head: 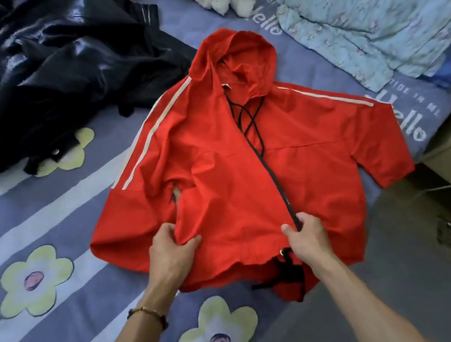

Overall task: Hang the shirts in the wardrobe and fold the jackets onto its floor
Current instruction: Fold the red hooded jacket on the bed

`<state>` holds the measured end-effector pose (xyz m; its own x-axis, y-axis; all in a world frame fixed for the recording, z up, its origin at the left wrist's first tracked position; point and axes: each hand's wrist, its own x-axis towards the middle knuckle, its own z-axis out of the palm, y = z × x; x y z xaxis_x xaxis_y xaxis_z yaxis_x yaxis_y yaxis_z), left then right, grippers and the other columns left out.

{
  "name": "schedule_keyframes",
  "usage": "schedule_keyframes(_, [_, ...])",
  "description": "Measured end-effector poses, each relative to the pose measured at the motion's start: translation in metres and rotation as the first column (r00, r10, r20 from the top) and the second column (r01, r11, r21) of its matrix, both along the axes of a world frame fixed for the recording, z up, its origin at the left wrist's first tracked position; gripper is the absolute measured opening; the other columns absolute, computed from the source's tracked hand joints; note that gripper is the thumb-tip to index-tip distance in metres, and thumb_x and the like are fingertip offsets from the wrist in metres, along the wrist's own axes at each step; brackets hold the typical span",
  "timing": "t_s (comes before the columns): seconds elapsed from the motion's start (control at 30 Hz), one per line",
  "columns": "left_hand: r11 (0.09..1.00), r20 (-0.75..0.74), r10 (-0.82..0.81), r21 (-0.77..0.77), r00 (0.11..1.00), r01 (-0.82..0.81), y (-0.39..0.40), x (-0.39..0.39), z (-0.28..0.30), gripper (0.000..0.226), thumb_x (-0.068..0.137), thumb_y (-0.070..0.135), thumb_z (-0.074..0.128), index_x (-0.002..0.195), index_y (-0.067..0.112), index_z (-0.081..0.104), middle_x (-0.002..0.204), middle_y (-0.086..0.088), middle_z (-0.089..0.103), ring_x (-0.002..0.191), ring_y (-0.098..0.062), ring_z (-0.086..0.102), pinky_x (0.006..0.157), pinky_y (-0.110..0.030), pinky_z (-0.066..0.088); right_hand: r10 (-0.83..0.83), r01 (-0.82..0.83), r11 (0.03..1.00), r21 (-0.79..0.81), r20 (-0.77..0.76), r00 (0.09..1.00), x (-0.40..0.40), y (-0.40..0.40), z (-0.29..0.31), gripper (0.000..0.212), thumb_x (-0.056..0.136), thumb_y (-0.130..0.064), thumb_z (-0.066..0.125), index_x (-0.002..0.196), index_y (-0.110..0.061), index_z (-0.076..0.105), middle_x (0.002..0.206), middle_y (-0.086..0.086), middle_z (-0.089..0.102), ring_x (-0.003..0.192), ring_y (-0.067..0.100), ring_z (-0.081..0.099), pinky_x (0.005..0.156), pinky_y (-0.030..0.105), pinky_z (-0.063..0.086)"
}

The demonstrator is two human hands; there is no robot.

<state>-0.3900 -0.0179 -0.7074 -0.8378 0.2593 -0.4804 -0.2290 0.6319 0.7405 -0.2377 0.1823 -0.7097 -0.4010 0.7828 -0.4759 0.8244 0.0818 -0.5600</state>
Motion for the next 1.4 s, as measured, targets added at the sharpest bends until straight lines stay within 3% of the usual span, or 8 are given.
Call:
schedule_keyframes(0.13, [0.927, -0.081, -0.177, -0.350, 0.981, 0.139, -0.040, -0.001, 0.011, 0.048, 0.078, 0.064, 0.066, 0.102, 0.025, 0.053, 0.099, 0.002, 0.061, 0.099, -0.026, 0.060, 0.075, -0.037, 0.047, 0.232, -0.271, 0.959, 0.082, 0.319, 0.919, -0.006, -0.026, 0.010, 0.045, 0.085, -0.022, 0.064, 0.126, -0.012, 0.049, 0.120, 0.012, 0.058, 0.114, 0.034, 0.055, 0.092, 0.038, 0.045])
schedule_keyframes(0.3, [0.899, -0.464, -0.202, -0.437, 0.863, -0.025, -0.037, -0.051, -0.006, 0.068, 0.076, 0.038, 0.077, 0.131, 0.010, 0.050, 0.123, -0.019, 0.055, 0.118, -0.040, 0.050, 0.093, -0.052, 0.042, 0.409, -0.427, 0.840, 0.333, 0.126, 0.904, -0.077, -0.054, 0.015, 0.053, 0.084, -0.028, 0.063, 0.135, -0.016, 0.052, 0.136, 0.007, 0.045, 0.124, 0.029, 0.047, 0.099, 0.041, 0.041])
schedule_keyframes(0.43, [0.898, -0.145, -0.037, -0.438, 0.989, -0.031, -0.034, -0.117, -0.025, 0.102, 0.074, 0.053, 0.076, 0.151, 0.015, 0.020, 0.145, -0.021, 0.042, 0.134, -0.039, 0.039, 0.105, -0.052, 0.037, 0.531, -0.524, 0.813, 0.253, 0.044, 0.846, -0.155, -0.068, 0.008, 0.046, 0.091, -0.029, 0.057, 0.135, -0.018, 0.051, 0.140, 0.003, 0.043, 0.129, 0.023, 0.045, 0.106, 0.035, 0.036])
schedule_keyframes(0.57, [0.895, -0.032, -0.264, -0.381, 0.964, 0.233, -0.031, -0.166, -0.039, 0.046, 0.087, 0.034, 0.061, 0.129, 0.024, 0.043, 0.117, -0.012, 0.063, 0.109, -0.035, 0.057, 0.088, -0.044, 0.049, 0.609, -0.621, 0.773, 0.130, 0.121, 0.784, -0.220, -0.067, -0.003, 0.059, 0.094, -0.030, 0.052, 0.149, -0.018, 0.033, 0.151, 0.002, 0.037, 0.137, 0.022, 0.038, 0.111, 0.034, 0.032])
schedule_keyframes(0.67, [0.923, -0.221, -0.206, -0.366, 0.953, 0.115, -0.035, -0.218, -0.021, 0.021, 0.089, 0.026, 0.057, 0.110, 0.026, 0.062, 0.107, -0.010, 0.069, 0.102, -0.036, 0.060, 0.078, -0.039, 0.047, 0.609, -0.617, 0.785, 0.057, 0.110, 0.785, -0.260, -0.065, -0.005, 0.062, 0.096, -0.027, 0.050, 0.153, -0.017, 0.026, 0.158, 0.004, 0.028, 0.143, 0.021, 0.031, 0.115, 0.032, 0.026])
schedule_keyframes(0.97, [0.823, -0.361, -0.230, -0.568, 0.904, -0.017, -0.053, -0.350, 0.004, 0.035, 0.092, 0.044, 0.055, 0.114, 0.017, 0.057, 0.110, -0.012, 0.060, 0.102, -0.036, 0.060, 0.085, -0.044, 0.047, 0.625, -0.598, 0.741, 0.306, 0.014, 0.781, -0.383, -0.048, -0.005, 0.040, 0.097, -0.025, 0.049, 0.137, -0.019, 0.049, 0.138, 0.003, 0.047, 0.111, 0.034, 0.059, 0.093, 0.041, 0.045])
schedule_keyframes(1.23, [0.747, -0.049, -0.401, -0.595, 0.915, 0.296, -0.032, -0.330, -0.033, 0.055, 0.084, 0.058, 0.062, 0.125, 0.025, 0.047, 0.111, -0.010, 0.062, 0.107, -0.032, 0.060, 0.082, -0.037, 0.048, 0.819, -0.923, 0.268, 0.276, 0.438, 0.369, -0.456, -0.013, -0.032, 0.035, 0.088, -0.015, 0.054, 0.123, -0.017, 0.050, 0.122, 0.009, 0.054, 0.100, 0.037, 0.063, 0.077, 0.041, 0.048])
schedule_keyframes(1.4, [0.766, -0.254, -0.287, -0.640, 0.923, 0.062, -0.021, -0.339, -0.028, 0.029, 0.091, 0.040, 0.059, 0.107, 0.016, 0.055, 0.105, -0.018, 0.065, 0.100, -0.041, 0.062, 0.077, -0.039, 0.047, 0.825, -0.800, 0.435, 0.414, 0.173, 0.538, -0.460, -0.008, -0.037, 0.018, 0.085, -0.012, 0.053, 0.101, -0.013, 0.062, 0.103, 0.009, 0.059, 0.091, 0.038, 0.063, 0.072, 0.041, 0.047])
